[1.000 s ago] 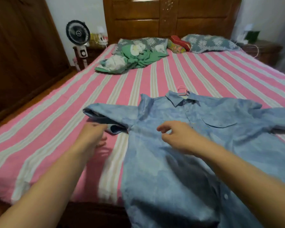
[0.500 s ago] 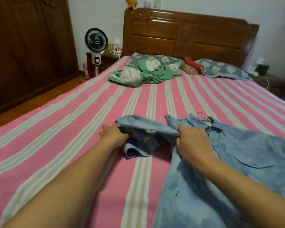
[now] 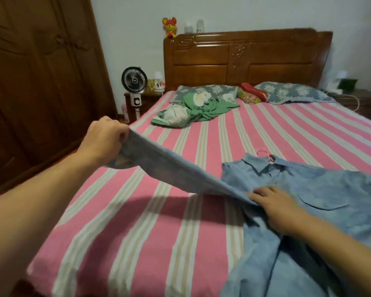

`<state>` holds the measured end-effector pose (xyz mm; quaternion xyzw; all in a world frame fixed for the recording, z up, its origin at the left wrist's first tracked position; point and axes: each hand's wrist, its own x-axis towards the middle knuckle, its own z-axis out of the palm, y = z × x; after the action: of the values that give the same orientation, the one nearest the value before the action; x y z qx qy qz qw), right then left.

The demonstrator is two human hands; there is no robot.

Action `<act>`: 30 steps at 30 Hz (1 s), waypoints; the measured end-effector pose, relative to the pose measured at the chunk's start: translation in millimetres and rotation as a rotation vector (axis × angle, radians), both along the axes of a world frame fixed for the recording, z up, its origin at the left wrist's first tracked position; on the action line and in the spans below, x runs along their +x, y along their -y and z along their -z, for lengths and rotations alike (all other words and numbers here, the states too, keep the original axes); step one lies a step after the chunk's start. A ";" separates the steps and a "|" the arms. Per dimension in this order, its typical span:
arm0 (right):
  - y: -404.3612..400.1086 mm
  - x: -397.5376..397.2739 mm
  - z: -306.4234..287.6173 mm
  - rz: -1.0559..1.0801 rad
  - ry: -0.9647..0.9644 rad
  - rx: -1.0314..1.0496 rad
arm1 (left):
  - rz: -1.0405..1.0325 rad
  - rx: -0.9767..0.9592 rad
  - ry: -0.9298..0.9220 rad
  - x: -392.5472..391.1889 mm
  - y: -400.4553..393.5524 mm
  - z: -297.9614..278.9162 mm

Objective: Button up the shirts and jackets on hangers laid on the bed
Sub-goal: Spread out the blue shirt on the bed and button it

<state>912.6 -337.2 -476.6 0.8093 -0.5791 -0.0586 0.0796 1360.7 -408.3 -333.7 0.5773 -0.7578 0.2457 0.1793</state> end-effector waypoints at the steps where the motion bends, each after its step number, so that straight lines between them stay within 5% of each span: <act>1: 1.9 10.9 -6.3 -0.048 -0.009 0.117 | -0.001 -0.052 0.010 4.0 -9.0 -19.4; 3: 2.2 25.7 -24.1 -0.073 0.247 0.267 | 0.086 -0.161 0.061 -3.5 -26.4 -52.1; 8: -22.0 12.1 -90.1 0.167 1.720 0.469 | 0.528 -0.450 0.264 -137.9 -45.8 -99.1; 10: -39.1 -20.2 -109.5 0.170 2.174 0.473 | 0.724 -0.542 0.315 -228.4 -54.5 -88.8; 14: -83.9 -113.9 -102.7 0.229 2.650 0.257 | 0.923 -0.255 0.274 -356.9 -98.3 -5.4; 16: -102.8 -161.7 -71.3 0.549 2.638 0.094 | 0.850 -0.090 0.100 -363.3 -115.8 59.5; 19: -119.5 -199.2 -18.2 1.030 2.247 0.114 | 0.394 0.244 -0.194 -326.3 -127.1 141.3; 21: -113.7 -199.6 -1.9 1.114 2.035 0.170 | 0.055 0.593 -0.220 -299.9 -124.9 172.8; 23: -97.5 -187.9 -1.6 1.108 1.893 0.184 | -0.067 0.787 -0.368 -286.1 -112.6 179.5; 27: -71.7 -167.7 -6.1 1.031 1.408 0.138 | 0.166 0.737 -0.430 -281.2 -82.9 180.7; 30: -83.7 -154.5 -17.0 0.899 1.470 0.018 | 0.236 0.539 -0.321 -247.6 -62.0 150.0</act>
<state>758.0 -253.5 -459.6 0.3362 -0.7485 0.4497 -0.3528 1113.1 -346.4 -483.7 0.5436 -0.8191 -0.0801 0.1647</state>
